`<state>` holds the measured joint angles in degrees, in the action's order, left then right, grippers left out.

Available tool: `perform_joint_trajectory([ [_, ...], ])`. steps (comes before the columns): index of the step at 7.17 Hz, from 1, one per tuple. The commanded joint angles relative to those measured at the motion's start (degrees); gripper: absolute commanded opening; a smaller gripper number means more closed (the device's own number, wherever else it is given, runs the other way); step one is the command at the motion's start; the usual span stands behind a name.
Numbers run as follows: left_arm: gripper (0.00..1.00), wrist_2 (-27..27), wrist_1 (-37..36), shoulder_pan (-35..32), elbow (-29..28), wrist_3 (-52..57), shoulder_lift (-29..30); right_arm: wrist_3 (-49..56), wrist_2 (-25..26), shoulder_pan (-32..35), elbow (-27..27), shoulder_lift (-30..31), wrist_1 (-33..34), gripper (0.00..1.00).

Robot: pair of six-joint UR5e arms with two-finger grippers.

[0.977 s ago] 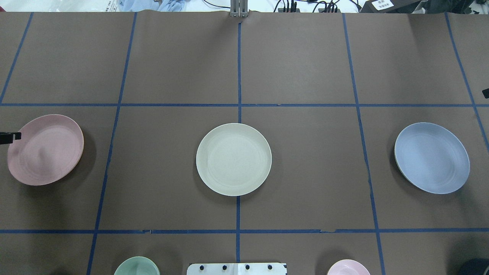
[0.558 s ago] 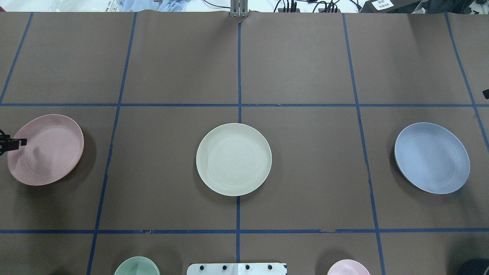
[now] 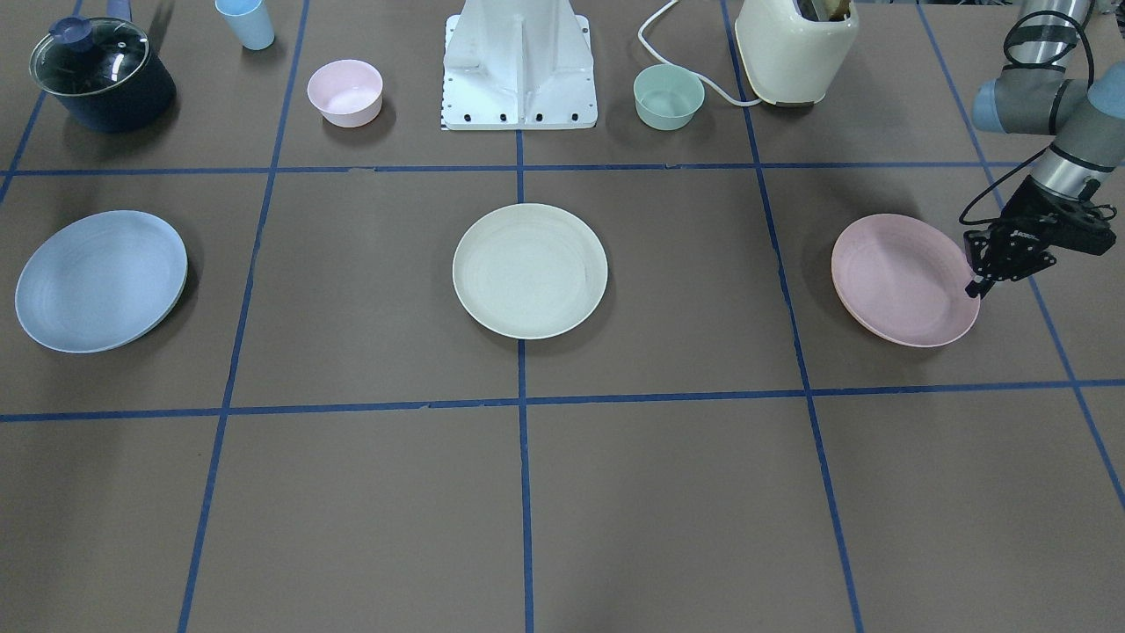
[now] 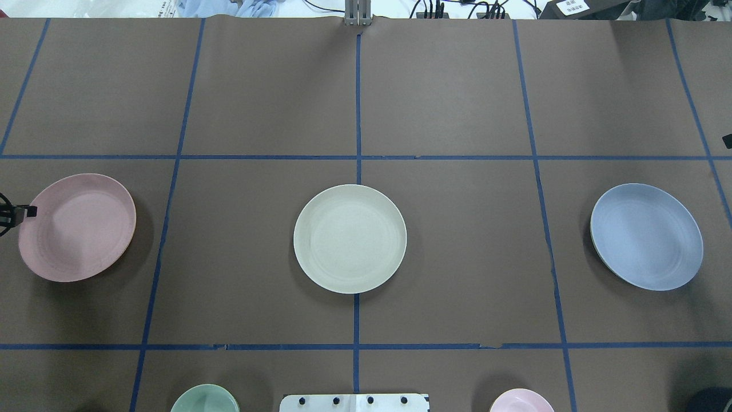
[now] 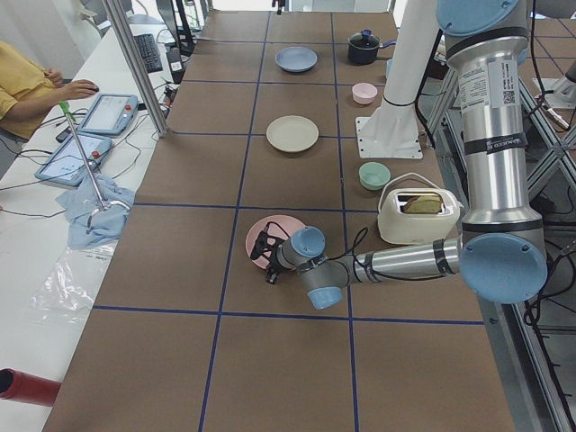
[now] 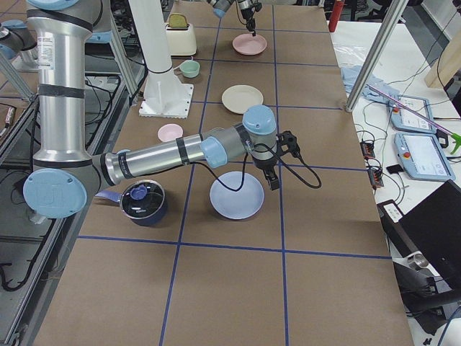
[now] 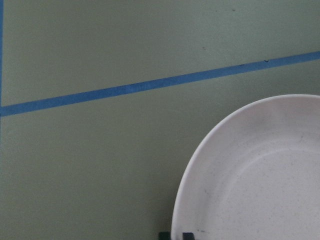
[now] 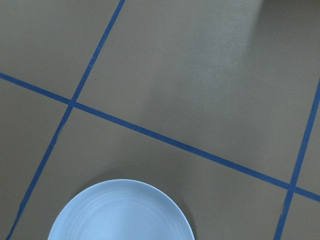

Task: Stack three plates with pink and blue
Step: 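Reach the left gripper to the pink plate's rim and grasp it, then carry the pink plate with the left gripper onto the cream plate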

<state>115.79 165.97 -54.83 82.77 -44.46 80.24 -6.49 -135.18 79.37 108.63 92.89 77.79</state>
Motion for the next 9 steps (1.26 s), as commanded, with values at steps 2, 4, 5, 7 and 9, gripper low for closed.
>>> perform_joint_trajectory([
  [2, 0.00, 9.2, -19.9, -5.3, 16.6, -0.2, 4.3, -0.1, -0.1, 0.0, 0.0, 0.0, 0.0, 1.00],
  [4, 0.00, 8.8, -37.8, -3.8, 26.3, -3.9, 12.7, -0.2, -0.1, 0.0, 0.0, -0.1, 0.0, 1.00],
  [5, 0.00, 4.5, -38.4, 1.8, 26.7, -11.1, 16.3, -0.2, -0.1, 0.0, 0.0, 0.0, 0.0, 1.00],
  [7, 0.00, -5.6, -42.5, 14.8, 25.8, -21.2, 24.0, -0.2, -0.1, 0.0, -0.1, -0.1, 0.1, 1.00],
  [9, 0.00, -11.4, -46.4, 22.3, 22.0, -28.0, 31.5, -0.3, -0.3, 0.0, -0.1, -0.1, 0.1, 1.00],
])
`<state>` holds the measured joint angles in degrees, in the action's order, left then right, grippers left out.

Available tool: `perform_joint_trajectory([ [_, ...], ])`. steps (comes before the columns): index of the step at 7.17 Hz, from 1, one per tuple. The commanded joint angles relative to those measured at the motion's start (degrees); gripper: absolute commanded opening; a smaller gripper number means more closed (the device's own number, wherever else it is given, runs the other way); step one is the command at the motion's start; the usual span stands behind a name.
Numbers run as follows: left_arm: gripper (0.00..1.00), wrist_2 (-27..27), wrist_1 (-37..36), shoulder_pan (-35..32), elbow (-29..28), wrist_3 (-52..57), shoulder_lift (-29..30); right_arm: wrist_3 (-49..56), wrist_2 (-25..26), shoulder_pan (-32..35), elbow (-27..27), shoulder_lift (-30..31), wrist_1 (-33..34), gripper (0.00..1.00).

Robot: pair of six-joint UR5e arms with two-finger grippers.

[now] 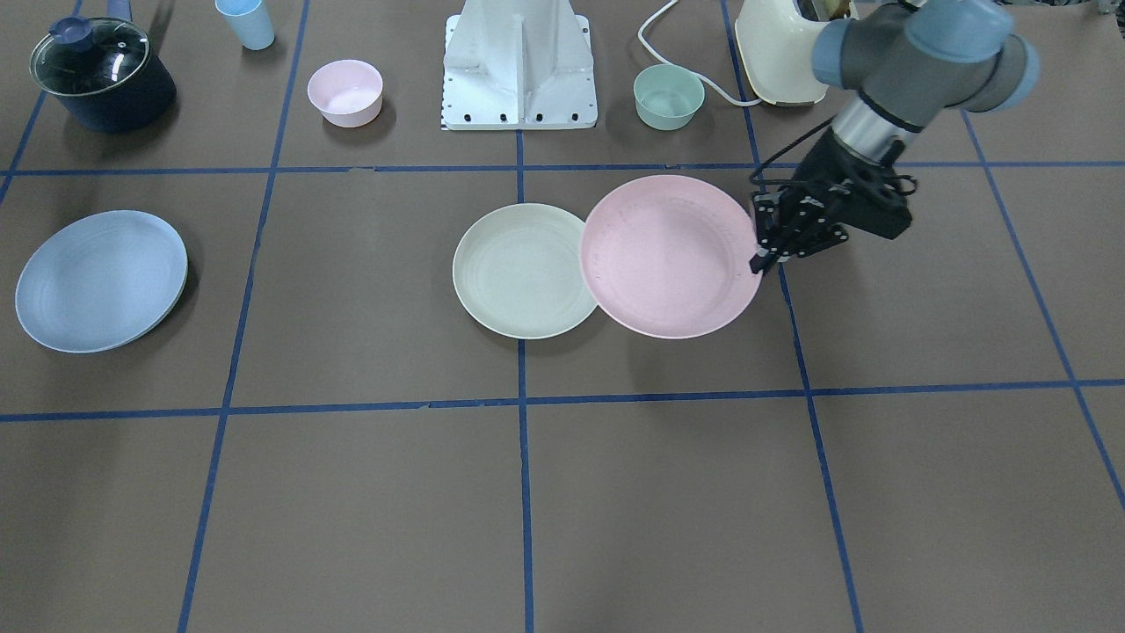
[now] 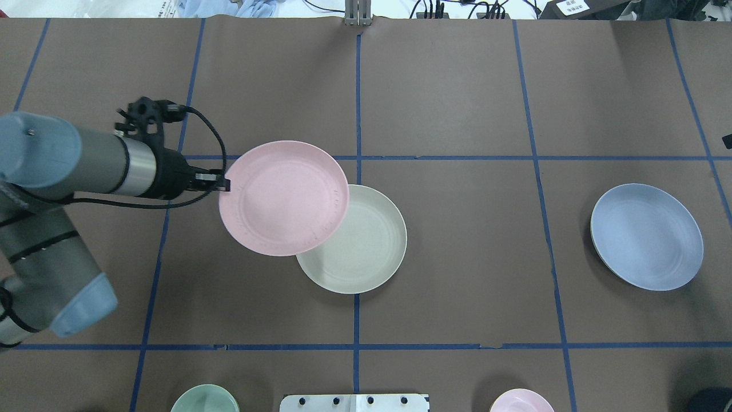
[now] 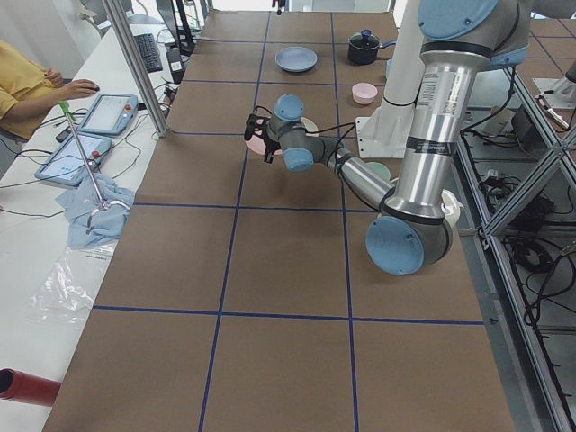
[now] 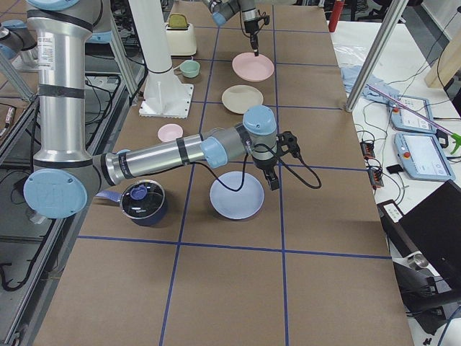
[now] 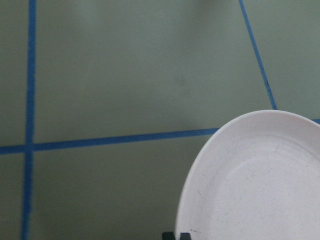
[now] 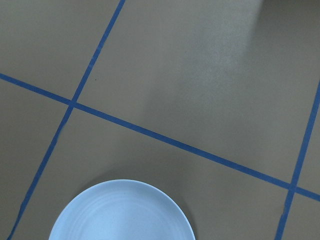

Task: Stack three plates with pink and blue
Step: 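Carry the pink plate with the left gripper onto the cream plate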

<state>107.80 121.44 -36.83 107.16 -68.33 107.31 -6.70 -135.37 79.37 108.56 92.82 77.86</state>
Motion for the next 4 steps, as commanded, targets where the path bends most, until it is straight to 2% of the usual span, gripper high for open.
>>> perform_joint_trajectory([
  [1, 0.00, -5.0, -1.9, 6.6, -4.2, -4.7, 6.7, -0.1, -0.2, 0.0, 0.0, 0.0, 0.0, 1.00],
  [4, 0.00, -6.4, -1.8, 9.5, -5.4, -5.2, 6.9, -0.1, -0.2, 0.0, 0.0, 0.0, 0.0, 1.00],
])
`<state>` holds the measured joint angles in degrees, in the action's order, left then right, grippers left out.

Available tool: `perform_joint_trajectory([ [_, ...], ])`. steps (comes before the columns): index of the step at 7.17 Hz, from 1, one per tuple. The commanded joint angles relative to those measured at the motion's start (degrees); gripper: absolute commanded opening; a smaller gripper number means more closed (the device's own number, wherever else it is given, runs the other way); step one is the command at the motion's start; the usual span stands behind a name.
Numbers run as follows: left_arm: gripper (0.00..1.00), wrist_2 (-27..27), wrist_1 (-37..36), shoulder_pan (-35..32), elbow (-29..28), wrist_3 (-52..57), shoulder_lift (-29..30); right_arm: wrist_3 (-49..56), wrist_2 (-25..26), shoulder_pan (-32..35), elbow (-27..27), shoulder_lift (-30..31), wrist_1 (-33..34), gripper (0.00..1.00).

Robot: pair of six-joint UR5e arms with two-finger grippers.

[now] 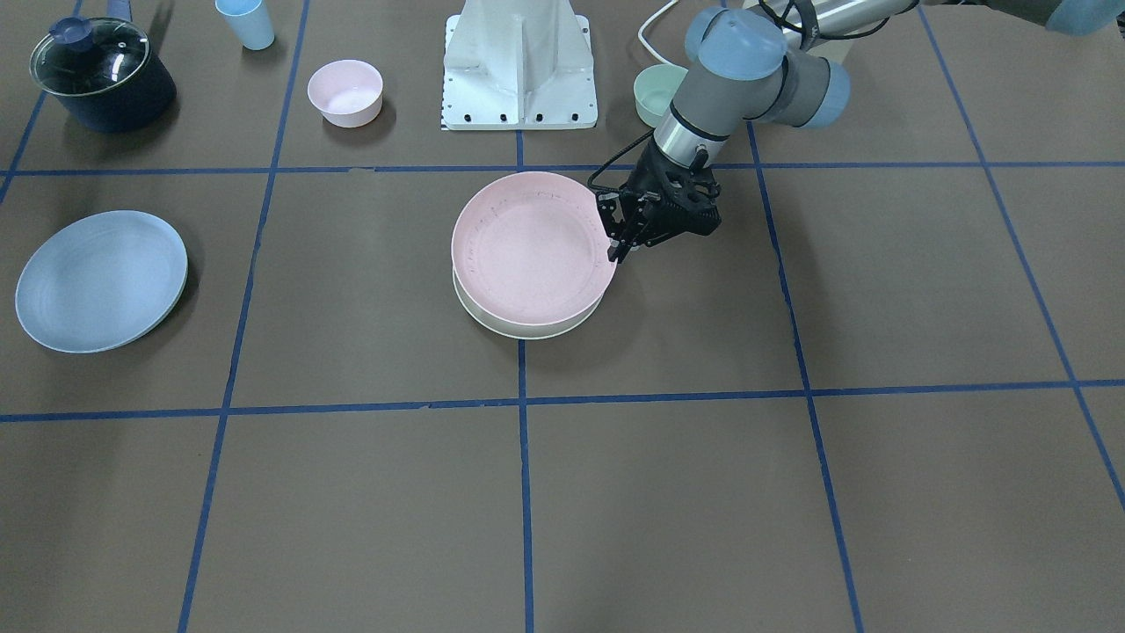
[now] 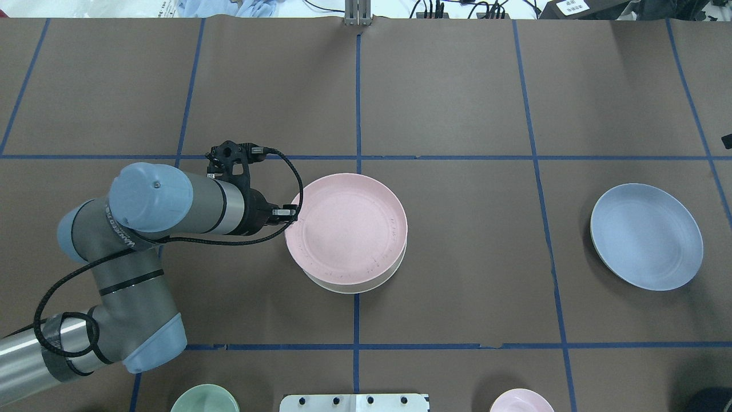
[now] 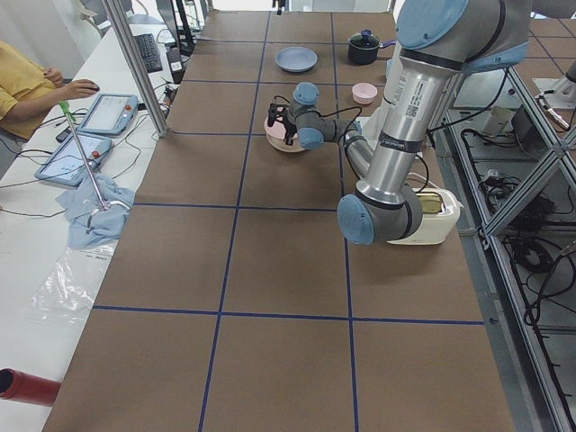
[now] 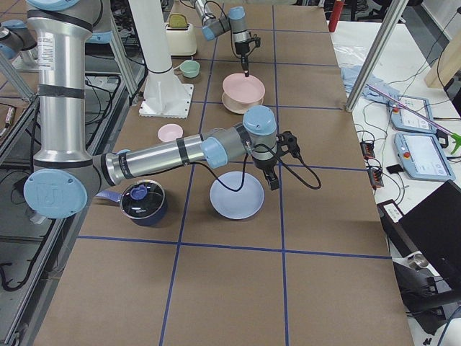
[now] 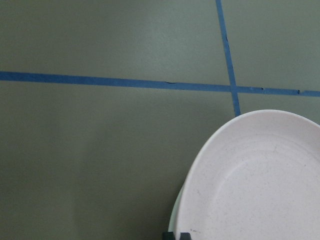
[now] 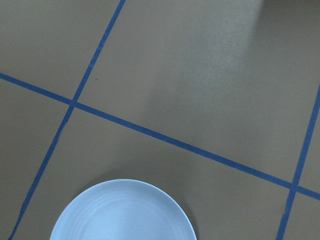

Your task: Stack three plates with pink and blue

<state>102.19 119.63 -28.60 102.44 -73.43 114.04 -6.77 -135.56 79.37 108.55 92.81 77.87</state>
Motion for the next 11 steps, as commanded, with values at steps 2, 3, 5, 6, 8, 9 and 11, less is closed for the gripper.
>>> perform_joint_trajectory([
  [2, 0.99, -0.9, 0.3, 1.5, -1.1, 0.0, 0.0, 0.0, 0.0, 0.0, 0.0, 0.0, 0.1, 1.00],
  [3, 1.00, -1.0, 0.3, 0.9, -0.2, 0.4, -0.1, 0.0, 0.0, -0.1, -0.1, 0.0, 0.1, 1.00],
  [5, 1.00, 5.2, -0.1, -7.0, 1.0, 10.9, -1.8, -5.1, 2.0, -4.2, -0.1, 1.0, -0.2, 1.00],
  [6, 1.00, 8.8, 0.2, -10.6, 4.0, 18.4, -7.7, -9.8, 6.6, -7.4, -0.1, 1.8, -1.7, 0.99],
  [8, 1.00, 8.9, 0.5, -12.4, 9.8, 22.1, -15.6, -27.0, 9.6, -13.6, -4.1, 8.2, -23.8, 0.95],
  [9, 1.00, 8.7, 0.5, -12.4, 9.9, 21.8, -15.6, -34.0, 10.1, -15.8, -8.9, 10.1, -36.3, 0.87],
  [11, 1.00, 8.6, 0.5, -12.4, 9.9, 21.1, -15.5, -36.4, 10.8, -16.9, -18.7, 11.2, -48.4, 0.79],
])
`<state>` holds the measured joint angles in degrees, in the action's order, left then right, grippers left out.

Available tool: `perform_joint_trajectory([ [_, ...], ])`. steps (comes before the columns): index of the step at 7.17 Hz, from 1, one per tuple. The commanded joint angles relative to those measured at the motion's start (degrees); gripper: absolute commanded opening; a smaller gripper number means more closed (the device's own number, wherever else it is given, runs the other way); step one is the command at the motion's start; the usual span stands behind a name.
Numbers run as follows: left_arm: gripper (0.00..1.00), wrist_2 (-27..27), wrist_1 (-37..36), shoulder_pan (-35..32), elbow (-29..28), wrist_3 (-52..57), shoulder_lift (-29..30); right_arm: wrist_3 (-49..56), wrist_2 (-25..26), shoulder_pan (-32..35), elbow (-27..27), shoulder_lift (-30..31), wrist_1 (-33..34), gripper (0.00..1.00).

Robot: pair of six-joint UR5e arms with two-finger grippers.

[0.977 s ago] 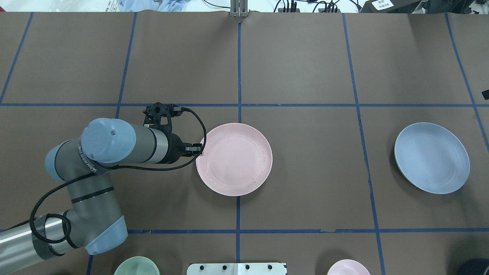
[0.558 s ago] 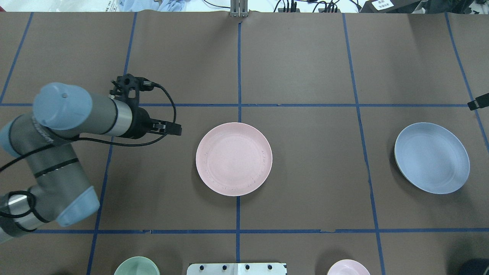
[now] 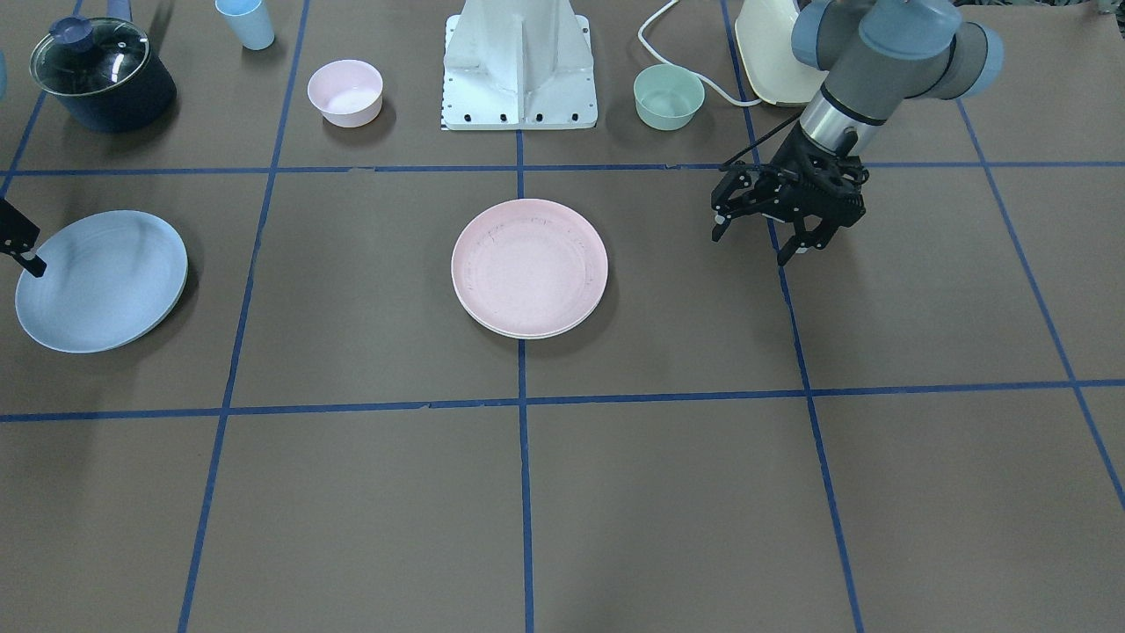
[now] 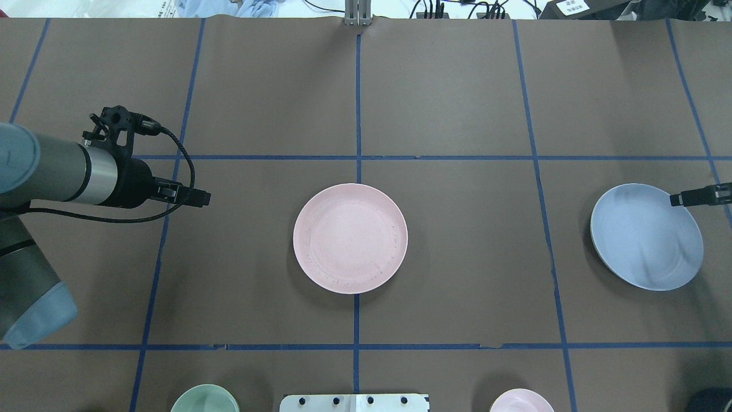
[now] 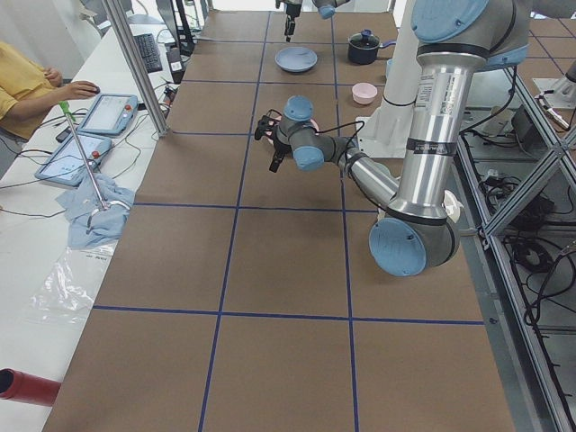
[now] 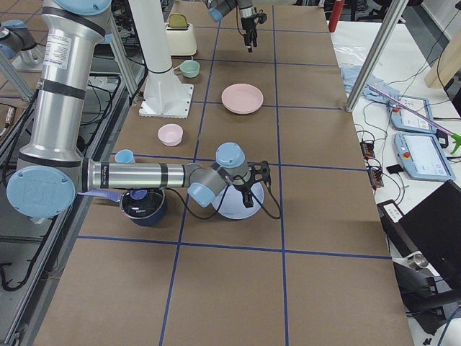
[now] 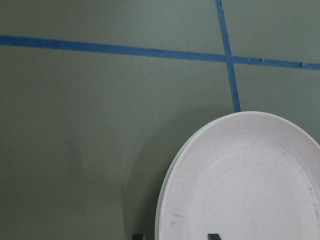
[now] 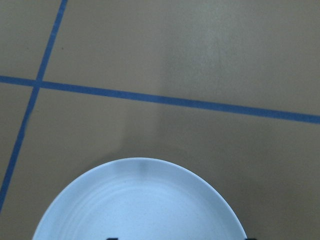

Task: Stack three plates with pink and blue
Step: 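Reach the right gripper to the light blue plate's rim and grasp it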

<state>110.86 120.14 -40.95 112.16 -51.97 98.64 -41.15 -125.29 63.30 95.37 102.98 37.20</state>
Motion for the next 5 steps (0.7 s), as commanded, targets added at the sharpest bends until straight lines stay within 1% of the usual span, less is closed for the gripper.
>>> perform_joint_trajectory([
  [1, 1.00, 0.0, 0.0, 0.0, 0.2, -0.4, 0.0, -2.0, 1.1, -1.1, -7.7, 1.9, -9.3, 0.77],
  [2, 1.00, 0.0, 0.0, 0.0, 0.2, -0.4, 0.0, -2.0, 1.7, -1.7, -8.4, 2.1, -9.3, 0.76],
  [3, 1.00, 0.0, 0.0, -0.1, 0.2, -0.5, -0.1, -2.0, 2.8, -2.6, -8.6, 2.1, -9.3, 0.67],
  [4, 1.00, 0.0, 0.0, -0.1, 0.3, -0.5, -0.1, -2.1, 2.9, -3.5, -8.6, 2.1, -9.4, 0.54],
  [5, 1.00, -0.1, 0.0, -0.1, 0.5, -0.4, -0.2, -1.8, 3.4, -4.5, -8.7, 2.1, -9.4, 0.48],
])
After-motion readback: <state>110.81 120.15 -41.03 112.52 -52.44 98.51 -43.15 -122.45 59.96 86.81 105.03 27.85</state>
